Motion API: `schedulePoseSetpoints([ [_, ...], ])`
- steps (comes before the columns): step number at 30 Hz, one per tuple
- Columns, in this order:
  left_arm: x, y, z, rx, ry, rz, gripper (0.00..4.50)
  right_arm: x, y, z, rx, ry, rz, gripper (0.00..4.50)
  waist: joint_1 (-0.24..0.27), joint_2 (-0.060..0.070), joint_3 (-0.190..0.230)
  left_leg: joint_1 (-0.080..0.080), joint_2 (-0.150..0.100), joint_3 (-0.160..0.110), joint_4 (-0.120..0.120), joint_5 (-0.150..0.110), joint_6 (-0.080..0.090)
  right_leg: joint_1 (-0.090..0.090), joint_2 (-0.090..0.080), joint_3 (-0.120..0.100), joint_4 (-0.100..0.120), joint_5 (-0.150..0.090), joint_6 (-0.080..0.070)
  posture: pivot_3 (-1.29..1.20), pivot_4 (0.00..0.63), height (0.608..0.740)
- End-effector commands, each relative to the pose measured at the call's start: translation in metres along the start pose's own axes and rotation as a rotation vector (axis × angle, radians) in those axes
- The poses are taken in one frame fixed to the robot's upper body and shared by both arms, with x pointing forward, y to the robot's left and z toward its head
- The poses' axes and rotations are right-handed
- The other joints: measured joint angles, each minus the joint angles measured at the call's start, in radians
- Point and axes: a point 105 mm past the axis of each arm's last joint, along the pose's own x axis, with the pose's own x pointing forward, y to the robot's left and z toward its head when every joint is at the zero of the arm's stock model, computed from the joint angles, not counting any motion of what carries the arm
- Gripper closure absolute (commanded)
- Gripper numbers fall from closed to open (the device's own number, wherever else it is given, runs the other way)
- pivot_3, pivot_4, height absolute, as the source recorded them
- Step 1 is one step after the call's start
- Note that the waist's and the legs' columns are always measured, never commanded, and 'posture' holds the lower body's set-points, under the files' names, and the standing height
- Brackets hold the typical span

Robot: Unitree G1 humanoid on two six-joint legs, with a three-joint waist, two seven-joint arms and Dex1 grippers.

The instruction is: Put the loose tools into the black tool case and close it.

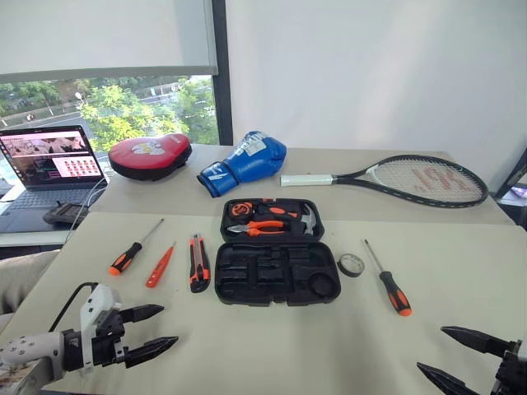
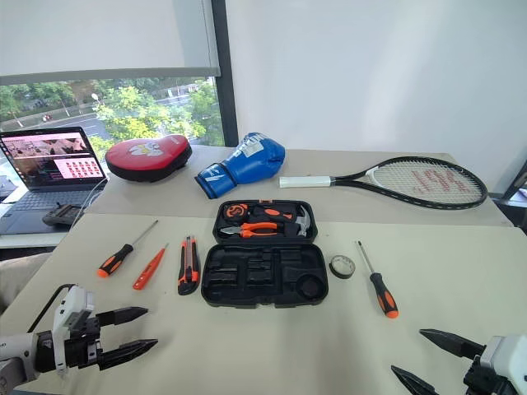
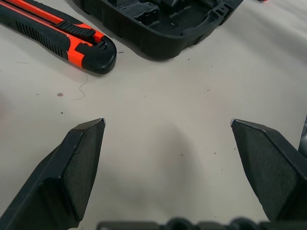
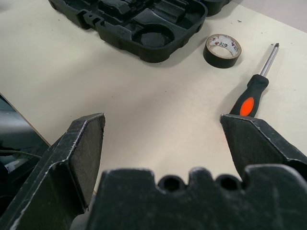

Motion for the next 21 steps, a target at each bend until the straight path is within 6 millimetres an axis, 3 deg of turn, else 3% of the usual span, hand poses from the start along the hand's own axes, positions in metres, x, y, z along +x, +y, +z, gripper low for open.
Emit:
schedulePoseSetpoints([
  [1, -0.001, 0.016, 0.02, -0.003, -0.098, 0.113, 0.0, 0.013, 0.005, 0.018, -0.05, -0.109, 0.025, 0.06, 0.0, 0.0, 0.0, 0.0, 0.0, 0.0, 0.0, 0.0, 0.0, 0.0, 0.0, 0.0, 0.0, 0.0, 0.0, 0.0, 0.15, 0.74],
  [4, -0.001, 0.051, 0.05, -0.097, -0.24, 0.338, 0.0, 0.043, 0.029, 0.067, -0.105, -0.35, 0.145, 0.06, 0.0, -0.001, 0.001, 0.001, 0.001, -0.001, 0.0, 0.0, -0.001, 0.0, 0.0, 0.0, 0.0, -0.001, 0.002, 0.0, 0.15, 0.74],
  [8, -0.005, 0.082, 0.068, -0.138, -0.186, 0.508, 0.0, 0.06, 0.047, 0.097, -0.122, -0.428, 0.28, 0.06, -0.002, -0.002, 0.001, 0.002, 0.002, -0.002, 0.001, 0.003, -0.005, 0.004, 0.005, -0.001, 0.002, 0.005, 0.006, 0.0, 0.15, 0.74],
  [15, -0.019, 0.146, 0.081, -0.136, 0.126, 0.724, 0.0, 0.072, 0.057, 0.123, -0.193, -0.406, 0.432, 0.06, 0.007, -0.005, 0.003, -0.003, -0.003, -0.002, -0.001, 0.008, 0.001, 0.001, 0.008, -0.004, 0.002, 0.008, -0.001, 0.0, 0.15, 0.74],
  [20, -0.019, 0.174, 0.069, -0.195, 0.281, 0.732, 0.0, 0.074, 0.056, 0.127, -0.206, -0.395, 0.42, 0.06, 0.011, -0.006, 0.003, -0.004, -0.004, 0.0, -0.002, 0.007, 0.003, 0.001, 0.009, -0.005, 0.0, 0.008, -0.001, 0.0, 0.15, 0.74],
  [21, -0.016, 0.176, 0.063, -0.193, 0.314, 0.7, 0.25, 0.074, 0.056, 0.127, -0.208, -0.394, 0.41, 0.02, 0.01, -0.007, 0.003, -0.004, -0.003, 0.0, -0.001, 0.009, 0.0, 0.001, 0.009, -0.004, 0.001, 0.007, 0.0, 0.0, 0.15, 0.74],
])
